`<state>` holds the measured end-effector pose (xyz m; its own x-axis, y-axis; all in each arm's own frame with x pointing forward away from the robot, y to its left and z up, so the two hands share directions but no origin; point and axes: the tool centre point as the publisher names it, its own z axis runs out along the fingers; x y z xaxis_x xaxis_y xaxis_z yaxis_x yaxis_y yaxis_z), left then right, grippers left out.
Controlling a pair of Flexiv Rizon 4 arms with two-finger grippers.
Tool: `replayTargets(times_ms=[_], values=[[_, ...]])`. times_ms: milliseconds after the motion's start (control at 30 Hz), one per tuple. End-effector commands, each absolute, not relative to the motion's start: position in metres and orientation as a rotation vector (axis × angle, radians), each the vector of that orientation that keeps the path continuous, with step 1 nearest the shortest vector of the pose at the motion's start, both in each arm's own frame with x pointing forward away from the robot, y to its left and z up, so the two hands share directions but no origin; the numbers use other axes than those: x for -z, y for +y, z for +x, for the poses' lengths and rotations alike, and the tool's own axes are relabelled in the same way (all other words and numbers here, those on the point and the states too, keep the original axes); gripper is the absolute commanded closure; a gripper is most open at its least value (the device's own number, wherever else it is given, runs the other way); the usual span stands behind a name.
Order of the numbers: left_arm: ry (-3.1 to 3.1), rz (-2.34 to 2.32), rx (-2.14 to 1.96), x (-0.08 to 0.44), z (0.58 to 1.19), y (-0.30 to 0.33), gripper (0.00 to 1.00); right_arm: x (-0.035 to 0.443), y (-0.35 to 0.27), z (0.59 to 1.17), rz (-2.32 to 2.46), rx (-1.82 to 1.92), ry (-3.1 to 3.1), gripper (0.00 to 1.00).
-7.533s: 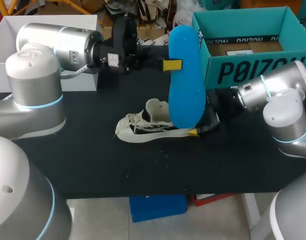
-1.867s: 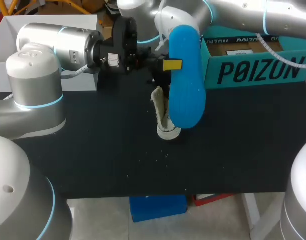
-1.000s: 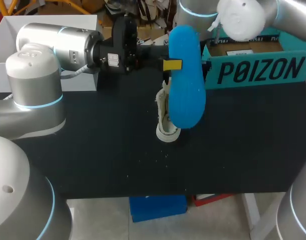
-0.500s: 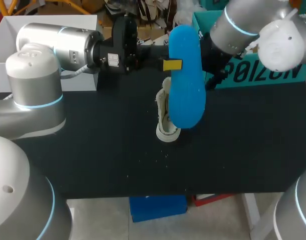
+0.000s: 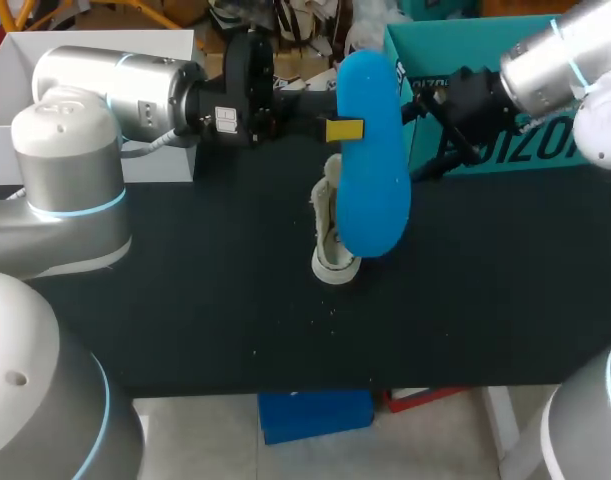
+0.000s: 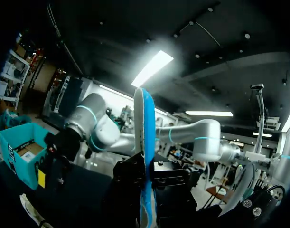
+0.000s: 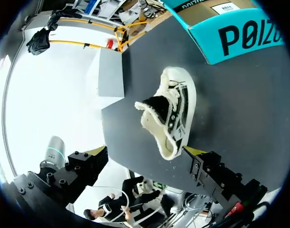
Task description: Take the shoe out of the shoebox, open the shoe tongue, remove and reinsert the insole, then place the shoe into the shoebox
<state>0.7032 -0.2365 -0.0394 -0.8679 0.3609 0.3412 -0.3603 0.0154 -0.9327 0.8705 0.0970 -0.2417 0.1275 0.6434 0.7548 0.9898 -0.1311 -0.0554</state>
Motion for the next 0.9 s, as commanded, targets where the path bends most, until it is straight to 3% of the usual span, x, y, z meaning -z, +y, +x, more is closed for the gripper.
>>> replayTargets(times_ms=[33,667,900], values=[[-1.805,0.002,-1.908,0.040,0.702,-0.238,1.00,0.247,0.094,0.874,-1.416,1.133,-1.227,0.00],[-1.805,0.002,-1.908,0.040,0.702,-0.238,1.00,0.242,0.092,0.872,-1.381,1.235,-1.275,0.00],[-2.371,-0.334,-2.047,0.060,0.685,-0.245,1.00,0.241,0.092,0.872,-1.386,1.185,-1.313,0.00]])
